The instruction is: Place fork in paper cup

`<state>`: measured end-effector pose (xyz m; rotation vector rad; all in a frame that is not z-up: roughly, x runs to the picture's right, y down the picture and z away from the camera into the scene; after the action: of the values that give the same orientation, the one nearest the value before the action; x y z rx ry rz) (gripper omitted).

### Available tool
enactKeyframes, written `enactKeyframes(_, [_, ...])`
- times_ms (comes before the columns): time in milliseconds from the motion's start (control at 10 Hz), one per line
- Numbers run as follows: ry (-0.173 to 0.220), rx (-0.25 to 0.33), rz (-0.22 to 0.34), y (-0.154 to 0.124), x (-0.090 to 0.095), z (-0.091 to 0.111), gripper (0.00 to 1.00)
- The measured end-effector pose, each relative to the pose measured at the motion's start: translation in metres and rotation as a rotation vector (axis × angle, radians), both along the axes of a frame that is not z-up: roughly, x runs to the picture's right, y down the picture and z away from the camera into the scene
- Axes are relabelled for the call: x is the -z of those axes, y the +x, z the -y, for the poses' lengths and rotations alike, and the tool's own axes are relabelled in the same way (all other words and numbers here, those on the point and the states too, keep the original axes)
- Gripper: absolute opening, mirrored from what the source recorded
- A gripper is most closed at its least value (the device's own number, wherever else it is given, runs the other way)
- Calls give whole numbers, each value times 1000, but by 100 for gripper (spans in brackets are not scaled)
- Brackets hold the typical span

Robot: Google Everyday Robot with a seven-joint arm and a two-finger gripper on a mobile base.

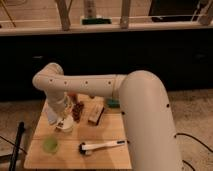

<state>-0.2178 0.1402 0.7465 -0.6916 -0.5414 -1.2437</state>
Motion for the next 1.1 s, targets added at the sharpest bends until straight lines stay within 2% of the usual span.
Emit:
enactKeyframes(100, [-3, 1, 2, 0, 0, 0, 80])
enactKeyframes(1100, [-21, 11, 17, 4, -4, 1, 80])
